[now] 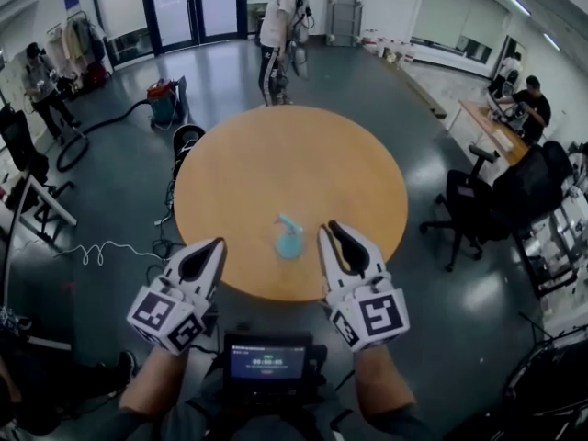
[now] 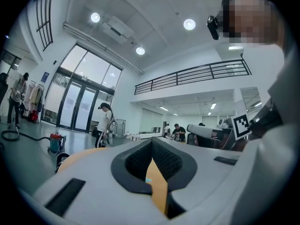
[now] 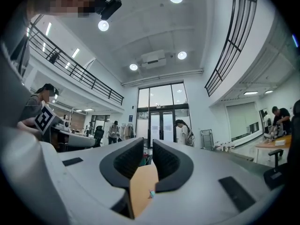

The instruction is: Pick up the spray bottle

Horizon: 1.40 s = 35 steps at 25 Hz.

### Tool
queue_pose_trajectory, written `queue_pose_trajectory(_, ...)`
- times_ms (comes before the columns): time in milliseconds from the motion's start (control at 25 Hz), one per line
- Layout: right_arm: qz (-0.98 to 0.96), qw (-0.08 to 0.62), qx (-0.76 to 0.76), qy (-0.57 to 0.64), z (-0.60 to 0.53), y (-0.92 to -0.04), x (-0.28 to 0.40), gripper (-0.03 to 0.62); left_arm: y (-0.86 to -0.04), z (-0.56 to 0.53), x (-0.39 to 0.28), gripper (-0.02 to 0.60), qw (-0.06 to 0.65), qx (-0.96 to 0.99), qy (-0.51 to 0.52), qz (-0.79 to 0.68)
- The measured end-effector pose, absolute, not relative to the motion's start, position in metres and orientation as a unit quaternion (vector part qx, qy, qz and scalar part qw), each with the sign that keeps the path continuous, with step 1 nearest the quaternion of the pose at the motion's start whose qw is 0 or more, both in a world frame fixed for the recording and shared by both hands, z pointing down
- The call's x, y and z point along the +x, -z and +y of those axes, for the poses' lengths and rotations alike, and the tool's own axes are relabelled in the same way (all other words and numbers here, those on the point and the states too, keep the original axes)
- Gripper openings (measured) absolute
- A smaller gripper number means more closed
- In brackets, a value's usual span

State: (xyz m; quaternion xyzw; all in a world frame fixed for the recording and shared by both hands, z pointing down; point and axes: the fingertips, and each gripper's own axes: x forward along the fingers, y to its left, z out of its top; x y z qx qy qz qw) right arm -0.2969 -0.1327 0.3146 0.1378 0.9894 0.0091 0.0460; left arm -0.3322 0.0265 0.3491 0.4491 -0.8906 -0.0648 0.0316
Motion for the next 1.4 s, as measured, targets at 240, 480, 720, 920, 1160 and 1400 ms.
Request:
queue_pose_trajectory(240, 0.99, 0.026, 0.138, 0.003, -0.14, -0.343, -0.329, 0.117, -0.364, 0.017, -0.365, 0.002, 0.037, 0.461, 0.063, -0.885)
queue_pose_trajectory(480, 0.991, -0.015, 0.134, 0.009, -0.144, -0.393, -0.368, 0.213, -0.408, 0.01, -0.415, 0.002, 0.076, 0.456, 0.059, -0.885)
queue_pose_trajectory(720, 0.986, -0.071, 0.147, 0.041, -0.144, -0.461, -0.398, 0.355, -0.487, 0.007, -0.451, 0.002, 0.15, 0.447, 0.057, -0.88)
queue_pose_trajectory(920, 0.983, -0.103, 0.141, 0.059, -0.143, -0.514, -0.41, 0.366, -0.541, 0.009, -0.465, 0.003, 0.19, 0.441, 0.072, -0.874)
queue_pose_trajectory(1160, 0.972, -0.175, 0.142, 0.065, -0.133, -0.582, -0.416, 0.425, -0.596, 0.01, -0.47, 0.077, 0.24, 0.439, 0.064, -0.863)
queue_pose_trajectory(1400, 0.96, -0.226, 0.153, 0.06, -0.127, -0.646, -0.429, 0.448, -0.636, -0.004, -0.48, 0.143, 0.275, 0.452, 0.061, -0.846)
